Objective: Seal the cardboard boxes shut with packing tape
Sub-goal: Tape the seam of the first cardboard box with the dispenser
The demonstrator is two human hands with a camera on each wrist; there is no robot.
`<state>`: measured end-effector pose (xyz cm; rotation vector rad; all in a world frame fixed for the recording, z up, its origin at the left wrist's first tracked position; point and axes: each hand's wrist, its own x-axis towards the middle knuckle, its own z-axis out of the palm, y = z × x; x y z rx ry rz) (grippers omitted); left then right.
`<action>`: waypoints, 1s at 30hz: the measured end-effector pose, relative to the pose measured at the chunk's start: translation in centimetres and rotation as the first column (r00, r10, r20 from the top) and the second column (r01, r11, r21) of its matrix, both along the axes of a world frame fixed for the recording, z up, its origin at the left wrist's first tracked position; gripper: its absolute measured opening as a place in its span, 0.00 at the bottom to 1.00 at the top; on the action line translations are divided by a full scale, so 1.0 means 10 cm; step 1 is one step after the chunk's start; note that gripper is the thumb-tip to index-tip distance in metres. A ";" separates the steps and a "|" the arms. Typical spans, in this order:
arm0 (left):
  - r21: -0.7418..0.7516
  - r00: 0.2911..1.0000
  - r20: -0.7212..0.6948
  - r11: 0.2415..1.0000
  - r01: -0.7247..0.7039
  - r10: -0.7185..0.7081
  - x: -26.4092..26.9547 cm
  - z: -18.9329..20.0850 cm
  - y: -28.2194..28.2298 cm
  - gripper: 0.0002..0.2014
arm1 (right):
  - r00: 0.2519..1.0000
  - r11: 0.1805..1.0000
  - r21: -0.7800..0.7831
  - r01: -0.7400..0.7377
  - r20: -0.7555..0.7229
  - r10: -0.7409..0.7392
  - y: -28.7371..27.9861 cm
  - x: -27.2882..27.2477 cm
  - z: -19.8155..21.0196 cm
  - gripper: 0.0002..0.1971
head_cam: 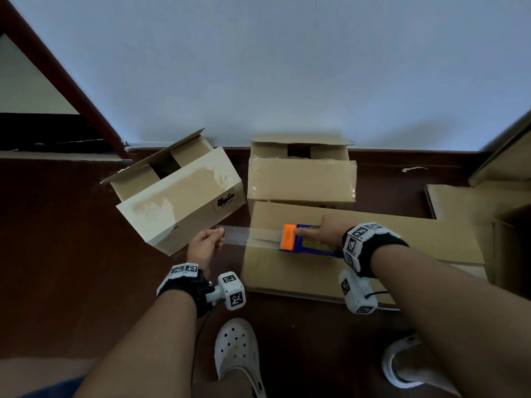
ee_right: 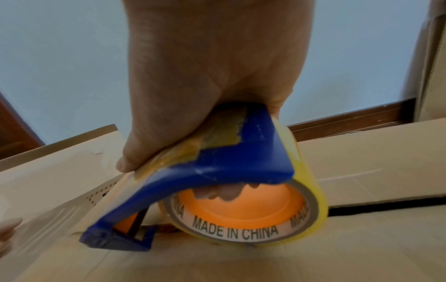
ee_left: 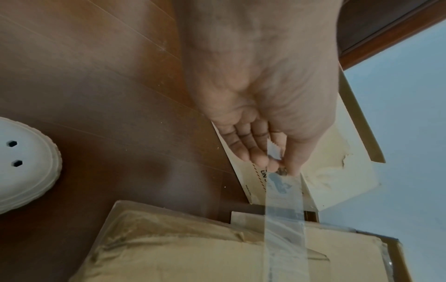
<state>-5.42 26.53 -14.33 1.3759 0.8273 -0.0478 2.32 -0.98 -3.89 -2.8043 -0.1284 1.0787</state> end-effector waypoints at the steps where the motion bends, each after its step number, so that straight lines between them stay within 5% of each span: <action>1: 0.004 1.000 -0.002 1.000 0.003 -0.003 0.01 0.00 -0.01 0.06 | 1.000 1.000 0.010 0.003 0.004 -0.003 -0.03 0.00 0.00 0.35; 30: -0.005 0.993 -0.043 0.994 -0.108 0.108 0.00 -0.17 0.01 0.10 | 0.997 0.997 0.009 -0.073 -0.003 0.073 0.02 0.05 -0.05 0.36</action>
